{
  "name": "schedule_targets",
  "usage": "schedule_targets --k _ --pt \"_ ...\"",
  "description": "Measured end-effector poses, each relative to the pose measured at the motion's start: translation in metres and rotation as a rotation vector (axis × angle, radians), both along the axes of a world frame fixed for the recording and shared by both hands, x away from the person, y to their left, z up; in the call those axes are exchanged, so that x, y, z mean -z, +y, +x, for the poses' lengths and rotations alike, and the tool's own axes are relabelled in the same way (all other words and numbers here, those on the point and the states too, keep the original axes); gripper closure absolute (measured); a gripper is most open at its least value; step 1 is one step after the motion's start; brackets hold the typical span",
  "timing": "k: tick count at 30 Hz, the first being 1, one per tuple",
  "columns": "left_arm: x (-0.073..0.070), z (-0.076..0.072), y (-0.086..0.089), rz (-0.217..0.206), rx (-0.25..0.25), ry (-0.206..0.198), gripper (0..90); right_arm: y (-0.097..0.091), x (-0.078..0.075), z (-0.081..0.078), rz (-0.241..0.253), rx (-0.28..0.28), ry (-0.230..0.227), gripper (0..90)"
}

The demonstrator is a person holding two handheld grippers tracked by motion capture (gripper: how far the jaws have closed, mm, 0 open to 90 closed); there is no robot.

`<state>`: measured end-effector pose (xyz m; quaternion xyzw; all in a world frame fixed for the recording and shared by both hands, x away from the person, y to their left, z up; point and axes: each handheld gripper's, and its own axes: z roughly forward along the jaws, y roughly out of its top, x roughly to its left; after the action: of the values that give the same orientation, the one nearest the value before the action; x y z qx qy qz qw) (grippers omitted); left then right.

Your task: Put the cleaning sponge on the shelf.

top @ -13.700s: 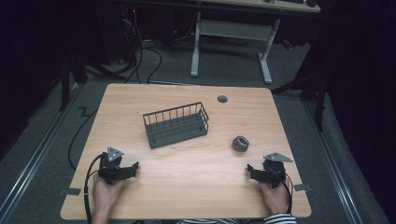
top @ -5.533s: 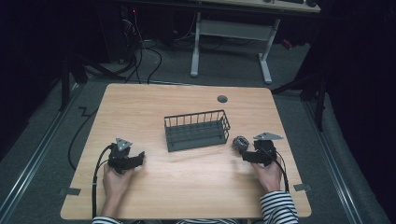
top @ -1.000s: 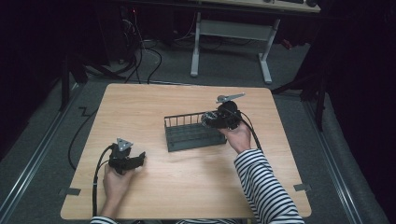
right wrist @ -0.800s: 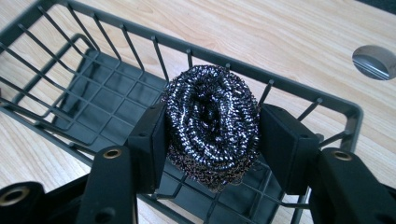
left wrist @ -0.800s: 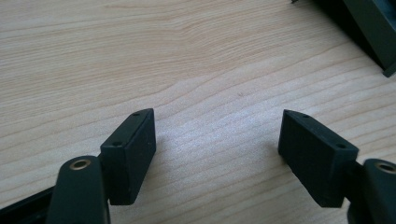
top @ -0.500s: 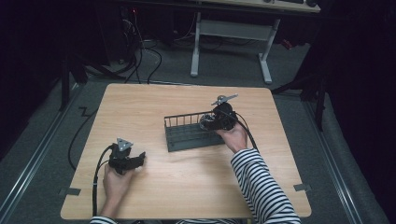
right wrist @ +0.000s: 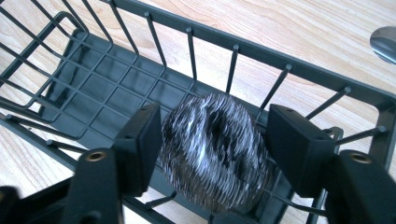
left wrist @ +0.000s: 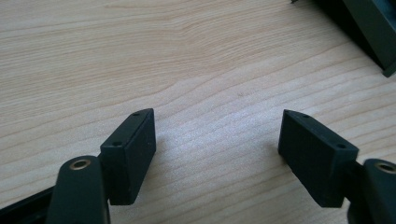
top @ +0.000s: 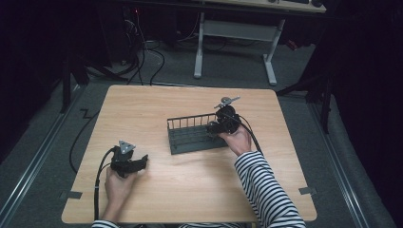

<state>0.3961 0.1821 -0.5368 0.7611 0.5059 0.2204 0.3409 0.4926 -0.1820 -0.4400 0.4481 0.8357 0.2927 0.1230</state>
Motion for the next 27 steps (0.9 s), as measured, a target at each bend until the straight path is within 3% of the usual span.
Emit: schedule_targets --k 14,27 --pt "0.0 0.0 0.0 0.0 0.001 0.0 28.0 -0.009 -0.015 -0.007 0.051 -0.006 -0.05 34.5" --pt "0.0 0.0 0.0 0.0 0.001 0.0 28.0 -0.026 -0.037 -0.025 0.092 0.004 -0.122 37.4"
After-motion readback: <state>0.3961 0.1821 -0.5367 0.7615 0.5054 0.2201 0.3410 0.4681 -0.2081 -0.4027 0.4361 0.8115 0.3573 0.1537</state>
